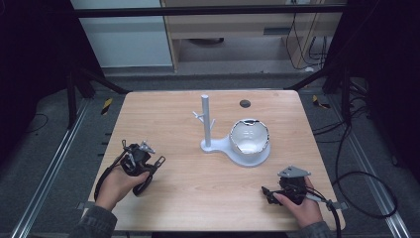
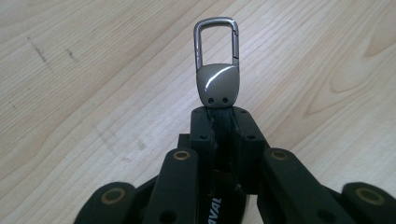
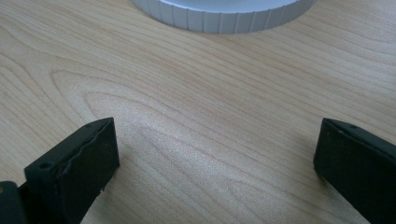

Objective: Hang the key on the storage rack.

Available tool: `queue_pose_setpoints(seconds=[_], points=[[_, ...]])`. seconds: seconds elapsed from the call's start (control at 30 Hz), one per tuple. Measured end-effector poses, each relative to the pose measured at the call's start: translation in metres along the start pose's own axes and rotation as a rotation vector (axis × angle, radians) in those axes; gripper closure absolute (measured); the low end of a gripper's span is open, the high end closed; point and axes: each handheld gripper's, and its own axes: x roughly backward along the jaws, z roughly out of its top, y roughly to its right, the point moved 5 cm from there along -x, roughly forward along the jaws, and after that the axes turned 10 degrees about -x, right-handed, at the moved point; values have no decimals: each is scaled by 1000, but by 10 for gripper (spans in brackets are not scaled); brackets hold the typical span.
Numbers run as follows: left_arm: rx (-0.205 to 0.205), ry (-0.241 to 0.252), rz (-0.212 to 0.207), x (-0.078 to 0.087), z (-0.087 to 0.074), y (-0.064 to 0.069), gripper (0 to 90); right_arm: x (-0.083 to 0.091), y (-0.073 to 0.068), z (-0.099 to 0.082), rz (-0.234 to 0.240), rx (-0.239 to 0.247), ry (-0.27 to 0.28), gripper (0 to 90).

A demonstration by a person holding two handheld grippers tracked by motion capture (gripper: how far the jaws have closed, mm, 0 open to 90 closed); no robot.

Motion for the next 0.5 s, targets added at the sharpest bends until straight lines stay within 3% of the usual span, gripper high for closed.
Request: queue_pose_setpoints(seconds=[0.07, 0.1, 0.2, 0.23, 0.37, 0.4, 0.43, 0.47, 0.5], points=[[6, 76, 2, 7, 0, 6, 806, 0, 0, 0, 0, 3, 1, 4], [6, 76, 2, 7, 0, 6, 806, 0, 0, 0, 0, 3, 1, 4], [10, 148, 7, 15, 2, 12, 806, 0, 0, 0, -2, 0, 1, 4], [16, 190, 25, 21, 3, 15, 806, 0, 0, 0, -3, -2, 1, 4], [9, 266, 70, 29, 8, 18, 807, 0, 0, 0, -3, -3, 1, 4], [9, 266, 70, 29, 8, 18, 807, 0, 0, 0, -3, -3, 1, 4], [14, 315, 92, 30, 12, 19, 807, 0, 0, 0, -3, -2, 1, 4], [14, 315, 92, 30, 12, 19, 807, 0, 0, 0, -3, -2, 1, 4], [18, 367, 107, 31, 17, 20, 807, 0, 0, 0, -1, -1, 1, 5]])
